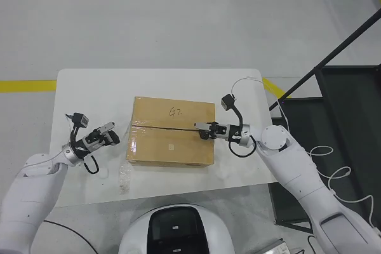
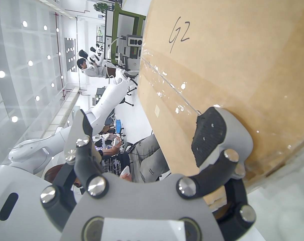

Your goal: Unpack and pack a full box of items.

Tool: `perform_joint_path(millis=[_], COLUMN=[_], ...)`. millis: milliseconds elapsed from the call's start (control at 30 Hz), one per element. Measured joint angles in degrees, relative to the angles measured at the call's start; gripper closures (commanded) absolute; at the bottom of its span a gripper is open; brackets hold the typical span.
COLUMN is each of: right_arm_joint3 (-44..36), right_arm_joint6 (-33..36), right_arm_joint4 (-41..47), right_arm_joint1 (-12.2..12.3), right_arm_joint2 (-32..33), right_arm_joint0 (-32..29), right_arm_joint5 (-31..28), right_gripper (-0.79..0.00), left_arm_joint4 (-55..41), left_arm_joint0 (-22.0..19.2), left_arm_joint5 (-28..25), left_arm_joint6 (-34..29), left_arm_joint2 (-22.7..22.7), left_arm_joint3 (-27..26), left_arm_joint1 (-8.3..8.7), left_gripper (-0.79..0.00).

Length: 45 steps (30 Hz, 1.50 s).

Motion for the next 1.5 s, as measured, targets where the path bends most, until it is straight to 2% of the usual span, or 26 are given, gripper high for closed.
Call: perform_joint_path(millis=[300,700,833,1033,1200,1500], right_arm_joint3=[0.32,1.17,1.44,1.59,1.92,2.64], right_arm_joint6=[0.31,1.01,1.12,1.16,1.23,1.36], right_arm_joint4=[0.24,0.31,0.43,0.41,0.47,0.47], right_arm_joint1=[-0.17,-0.59,-0.72,-0.9,-1.05,-1.24], right_arm_joint2=[0.36,-0.08,-0.11,-0.16,-0.24,-0.11], right_arm_joint0=[0.05,0.42,0.59,0.79,1.0,1.24], right_arm_joint5=[-0.39,-1.46,-1.76,-1.92,-1.84,-1.88], right_gripper=[-0.785,-0.785,-0.785,-0.785,-0.785,-0.785], left_arm_joint4=[-5.4,-5.38,-6.88,-9.17,-8.84,-5.72], left_arm_joint0=[6.18,6.33,6.22,5.7,4.03,-0.74], left_arm_joint5=[13.48,13.84,20.42,29.69,33.91,40.0], left_arm_joint6=[5.46,5.88,6.12,6.65,7.39,5.34], left_arm_joint2=[-3.73,-3.69,-3.63,-3.74,-3.44,-0.01], left_arm_joint3=[-8.47,-8.83,-10.89,-9.46,-7.37,-2.9], left_arm_joint1=[0.73,0.7,0.54,0.3,0.02,-1.12], left_gripper=[-0.785,-0.785,-0.785,-0.785,-0.785,-0.785])
